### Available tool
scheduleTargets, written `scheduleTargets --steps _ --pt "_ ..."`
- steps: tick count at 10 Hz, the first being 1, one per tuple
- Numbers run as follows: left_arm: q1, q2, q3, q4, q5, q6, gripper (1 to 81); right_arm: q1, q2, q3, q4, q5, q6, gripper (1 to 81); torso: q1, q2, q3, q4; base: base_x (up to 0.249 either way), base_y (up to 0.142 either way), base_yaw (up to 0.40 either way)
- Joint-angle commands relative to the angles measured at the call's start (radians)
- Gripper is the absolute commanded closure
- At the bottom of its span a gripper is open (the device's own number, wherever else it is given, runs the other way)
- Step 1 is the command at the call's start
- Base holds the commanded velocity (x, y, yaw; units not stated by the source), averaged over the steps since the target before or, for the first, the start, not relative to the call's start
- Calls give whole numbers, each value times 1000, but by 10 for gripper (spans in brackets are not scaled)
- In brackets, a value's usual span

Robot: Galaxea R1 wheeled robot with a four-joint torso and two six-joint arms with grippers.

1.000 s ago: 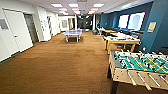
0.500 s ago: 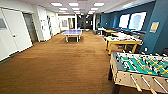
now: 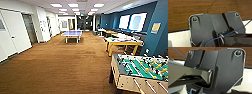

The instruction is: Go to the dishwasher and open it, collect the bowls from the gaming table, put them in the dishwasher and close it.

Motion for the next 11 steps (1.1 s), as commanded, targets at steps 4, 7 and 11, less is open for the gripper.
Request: scheduleTargets --steps 4,7,11 --pt "-35 -11 1 3 45 2 10 27 3 7 -9 -47 -4 10 0 0 0 0 149 0 0" --pt "-34 -8 1 6 45 2 10 27 1 7 -9 -46 -4 10 0 0 0 0 150 0 0" --pt "-35 -7 1 8 45 2 10 27 1 7 -12 -46 -4 10 0 0 0 0 150 0 0"
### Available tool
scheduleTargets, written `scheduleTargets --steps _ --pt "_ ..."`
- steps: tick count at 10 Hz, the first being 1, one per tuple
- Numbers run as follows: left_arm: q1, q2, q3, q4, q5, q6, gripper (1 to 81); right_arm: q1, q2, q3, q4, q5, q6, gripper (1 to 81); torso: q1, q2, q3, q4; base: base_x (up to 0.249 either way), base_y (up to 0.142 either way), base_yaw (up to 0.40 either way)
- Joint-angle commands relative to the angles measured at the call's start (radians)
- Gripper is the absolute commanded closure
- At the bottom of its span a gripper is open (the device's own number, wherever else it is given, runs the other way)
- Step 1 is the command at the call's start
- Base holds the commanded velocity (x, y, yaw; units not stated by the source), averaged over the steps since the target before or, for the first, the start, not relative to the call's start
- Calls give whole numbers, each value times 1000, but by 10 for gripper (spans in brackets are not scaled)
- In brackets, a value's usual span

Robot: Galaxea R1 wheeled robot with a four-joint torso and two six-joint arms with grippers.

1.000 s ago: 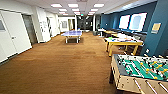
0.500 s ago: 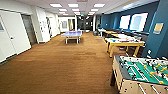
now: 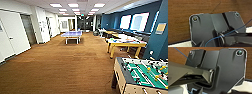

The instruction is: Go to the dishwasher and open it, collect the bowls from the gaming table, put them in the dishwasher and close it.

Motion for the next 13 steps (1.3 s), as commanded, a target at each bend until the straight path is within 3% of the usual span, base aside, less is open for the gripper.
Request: scheduleTargets --steps 1,13 --pt "-44 -6 2 9 44 2 10 38 1 5 -11 -50 -3 10 0 0 0 0 149 0 0" --pt "-42 -8 2 4 44 2 10 38 2 7 -13 -50 -3 10 0 0 0 0 150 0 0"
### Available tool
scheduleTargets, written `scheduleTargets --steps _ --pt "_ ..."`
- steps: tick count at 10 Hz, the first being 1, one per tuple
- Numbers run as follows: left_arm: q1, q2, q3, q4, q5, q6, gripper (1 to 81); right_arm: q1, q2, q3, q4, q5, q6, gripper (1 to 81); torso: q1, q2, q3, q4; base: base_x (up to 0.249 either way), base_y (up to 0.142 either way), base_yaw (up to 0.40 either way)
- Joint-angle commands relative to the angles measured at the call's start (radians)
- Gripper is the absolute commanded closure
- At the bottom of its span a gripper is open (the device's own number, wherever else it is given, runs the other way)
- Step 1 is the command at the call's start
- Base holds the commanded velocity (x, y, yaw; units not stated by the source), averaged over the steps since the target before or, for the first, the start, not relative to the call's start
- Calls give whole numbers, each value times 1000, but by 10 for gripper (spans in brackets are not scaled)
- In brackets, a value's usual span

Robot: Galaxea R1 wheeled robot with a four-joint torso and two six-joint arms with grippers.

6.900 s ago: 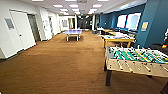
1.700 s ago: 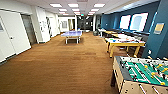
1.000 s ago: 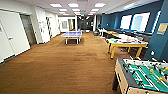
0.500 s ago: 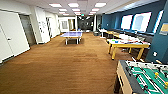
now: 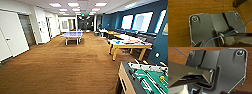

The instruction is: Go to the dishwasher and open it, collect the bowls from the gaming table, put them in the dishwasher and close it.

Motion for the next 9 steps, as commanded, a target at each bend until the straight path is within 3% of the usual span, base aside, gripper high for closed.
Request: scheduleTargets --steps 1,9 --pt "-43 -9 2 3 43 2 10 37 1 6 -12 -50 -3 10 0 0 0 0 153 0 0" --pt "-43 -9 2 8 43 2 10 38 6 5 -13 -50 -5 10 1 1 -1 0 156 0 0"
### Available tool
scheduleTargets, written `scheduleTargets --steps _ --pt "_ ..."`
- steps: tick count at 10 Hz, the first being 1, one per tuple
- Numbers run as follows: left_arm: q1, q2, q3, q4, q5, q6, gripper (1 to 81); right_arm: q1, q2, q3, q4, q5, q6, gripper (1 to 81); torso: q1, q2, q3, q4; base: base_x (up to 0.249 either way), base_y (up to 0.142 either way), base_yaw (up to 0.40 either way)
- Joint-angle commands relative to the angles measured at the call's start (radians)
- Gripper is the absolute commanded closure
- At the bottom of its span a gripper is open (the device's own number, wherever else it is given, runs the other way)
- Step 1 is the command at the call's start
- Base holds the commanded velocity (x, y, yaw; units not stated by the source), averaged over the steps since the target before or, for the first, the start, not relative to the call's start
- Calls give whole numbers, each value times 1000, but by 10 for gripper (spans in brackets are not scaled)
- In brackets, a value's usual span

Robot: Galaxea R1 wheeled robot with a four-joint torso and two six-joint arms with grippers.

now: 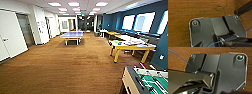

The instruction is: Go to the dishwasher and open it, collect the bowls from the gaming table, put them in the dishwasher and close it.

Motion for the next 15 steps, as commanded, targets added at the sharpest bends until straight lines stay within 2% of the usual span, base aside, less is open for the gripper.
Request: scheduleTargets --steps 1,15 --pt "-27 -7 2 7 53 2 10 21 -2 5 -12 -58 -3 10 0 0 0 0 159 0 0" --pt "-27 -10 2 6 53 2 10 27 4 5 -12 -58 -5 10 -1 -1 0 0 162 0 0"
